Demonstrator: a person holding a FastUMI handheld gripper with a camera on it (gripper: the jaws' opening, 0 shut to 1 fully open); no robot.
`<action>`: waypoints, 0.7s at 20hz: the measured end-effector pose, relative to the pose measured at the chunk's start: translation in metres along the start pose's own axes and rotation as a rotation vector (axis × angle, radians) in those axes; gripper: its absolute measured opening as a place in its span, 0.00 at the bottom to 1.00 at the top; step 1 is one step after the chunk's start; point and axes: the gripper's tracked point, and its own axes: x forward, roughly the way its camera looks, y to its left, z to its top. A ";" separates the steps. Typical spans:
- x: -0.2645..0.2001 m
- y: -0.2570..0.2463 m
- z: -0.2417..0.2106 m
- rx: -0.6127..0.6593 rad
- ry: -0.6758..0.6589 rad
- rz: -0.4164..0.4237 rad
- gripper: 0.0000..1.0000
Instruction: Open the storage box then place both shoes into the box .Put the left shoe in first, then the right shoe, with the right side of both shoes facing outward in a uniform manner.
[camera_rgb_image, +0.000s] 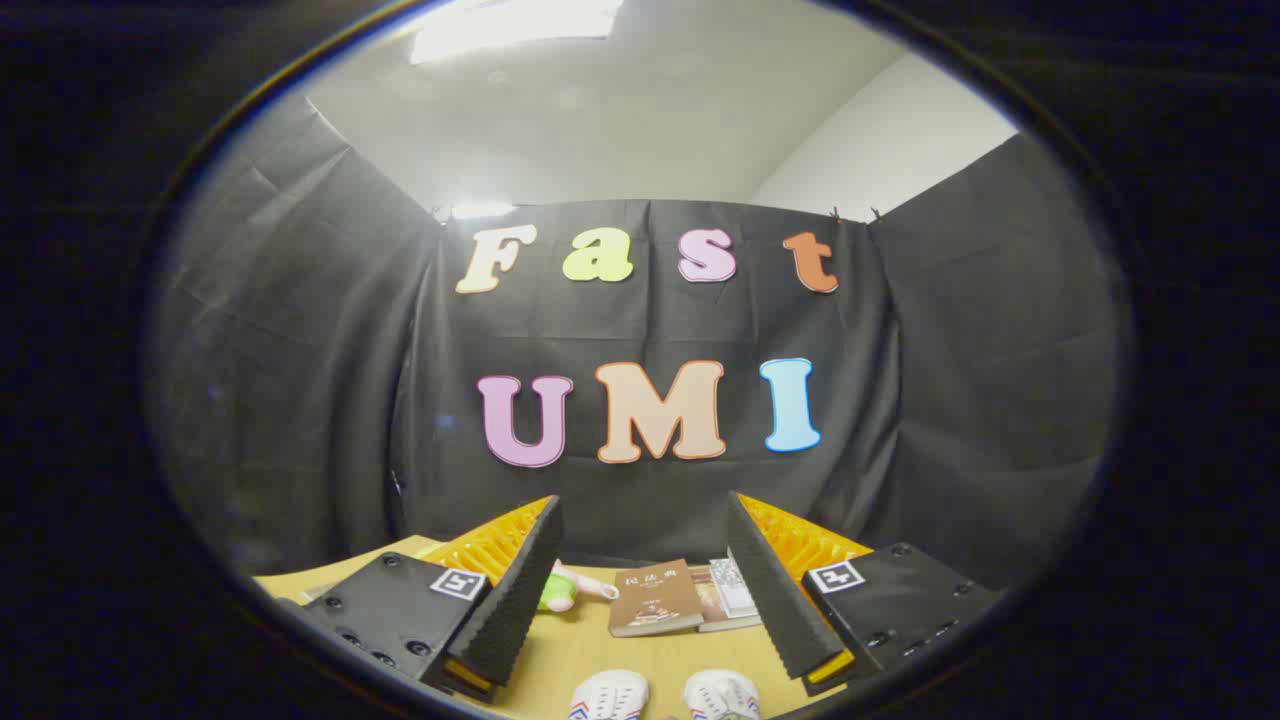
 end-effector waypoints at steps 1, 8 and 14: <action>0.000 0.002 0.002 -0.005 -0.009 0.001 1.00; -0.006 0.016 -0.002 -0.037 -0.005 0.028 1.00; -0.009 0.022 -0.008 -0.045 0.011 0.041 1.00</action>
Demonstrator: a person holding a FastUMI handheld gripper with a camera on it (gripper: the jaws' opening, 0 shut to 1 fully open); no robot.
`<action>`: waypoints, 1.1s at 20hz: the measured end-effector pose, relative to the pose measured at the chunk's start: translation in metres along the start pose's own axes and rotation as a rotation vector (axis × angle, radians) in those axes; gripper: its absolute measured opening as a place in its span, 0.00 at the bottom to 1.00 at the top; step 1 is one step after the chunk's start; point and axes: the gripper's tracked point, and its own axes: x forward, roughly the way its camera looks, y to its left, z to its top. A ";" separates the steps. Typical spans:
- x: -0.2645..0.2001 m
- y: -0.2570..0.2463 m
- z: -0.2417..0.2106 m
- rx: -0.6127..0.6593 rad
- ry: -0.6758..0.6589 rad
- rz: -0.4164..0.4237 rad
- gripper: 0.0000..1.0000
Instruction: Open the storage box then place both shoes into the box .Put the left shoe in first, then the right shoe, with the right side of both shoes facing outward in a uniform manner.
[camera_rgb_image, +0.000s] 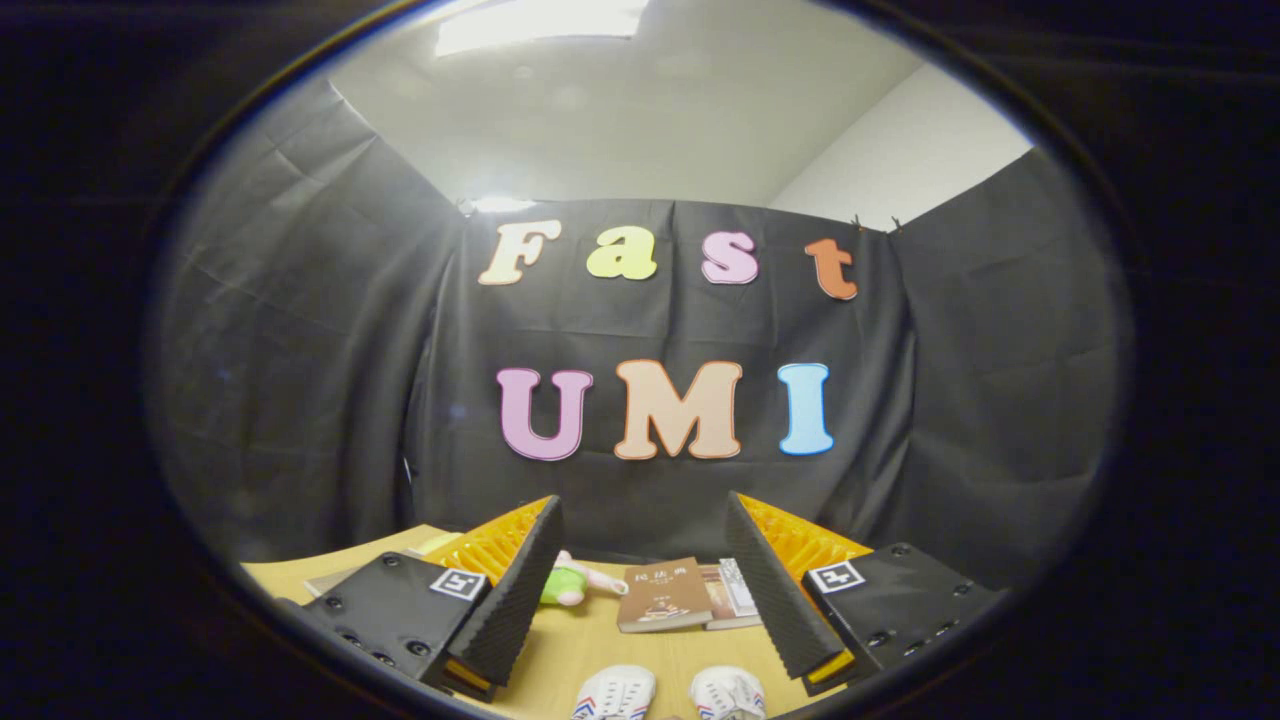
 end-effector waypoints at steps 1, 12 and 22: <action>0.001 0.000 0.000 0.002 0.001 0.002 1.00; 0.004 0.007 -0.030 0.110 0.079 0.079 1.00; -0.013 0.055 -0.105 0.463 0.352 0.324 1.00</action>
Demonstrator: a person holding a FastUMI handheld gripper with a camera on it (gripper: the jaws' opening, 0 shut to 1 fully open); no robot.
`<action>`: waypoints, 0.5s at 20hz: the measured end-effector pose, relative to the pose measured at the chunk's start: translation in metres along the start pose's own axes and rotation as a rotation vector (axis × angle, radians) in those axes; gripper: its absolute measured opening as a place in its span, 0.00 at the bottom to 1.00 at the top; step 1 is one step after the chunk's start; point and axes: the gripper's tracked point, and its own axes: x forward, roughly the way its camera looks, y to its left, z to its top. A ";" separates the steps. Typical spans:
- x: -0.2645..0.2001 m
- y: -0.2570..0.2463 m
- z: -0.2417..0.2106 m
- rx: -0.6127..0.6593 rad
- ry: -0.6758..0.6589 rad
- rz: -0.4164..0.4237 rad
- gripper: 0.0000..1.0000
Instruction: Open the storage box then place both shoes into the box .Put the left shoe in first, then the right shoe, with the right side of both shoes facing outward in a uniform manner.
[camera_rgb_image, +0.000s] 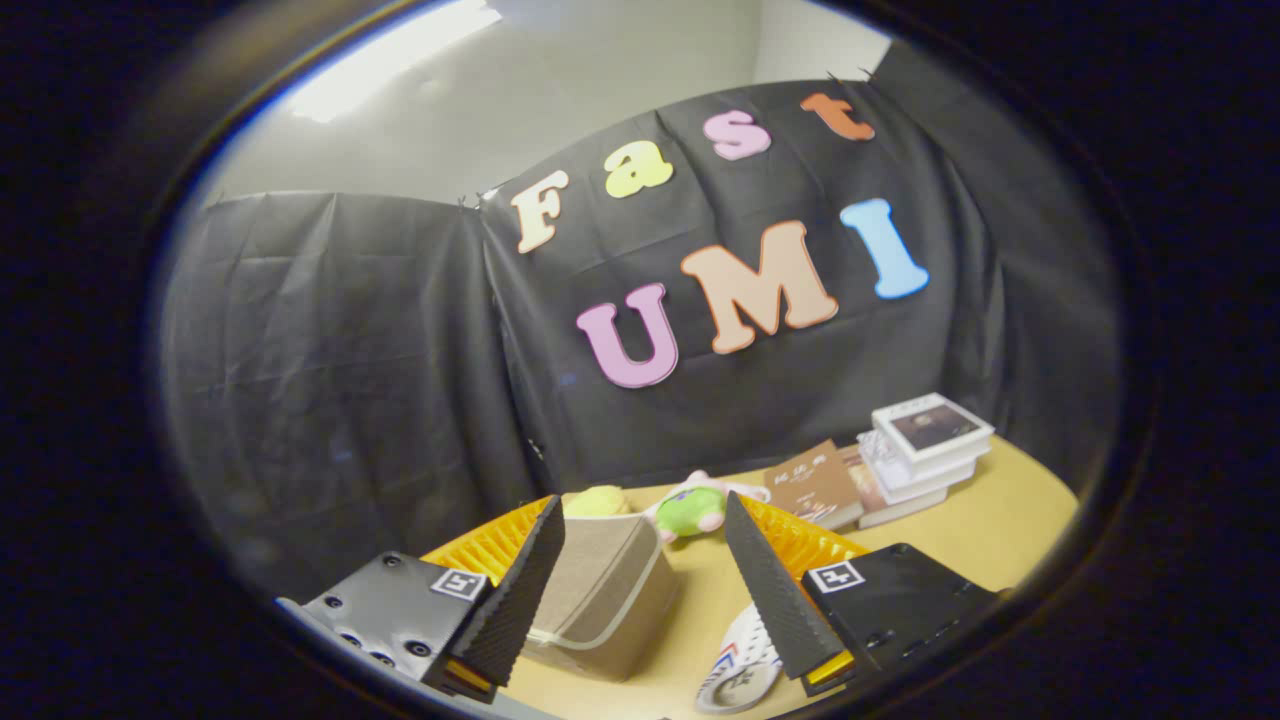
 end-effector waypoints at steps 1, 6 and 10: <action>0.001 0.002 -0.008 0.056 0.035 0.026 1.00; 0.007 0.001 -0.035 0.277 0.134 0.112 1.00; 0.015 0.004 -0.060 0.499 0.223 0.177 1.00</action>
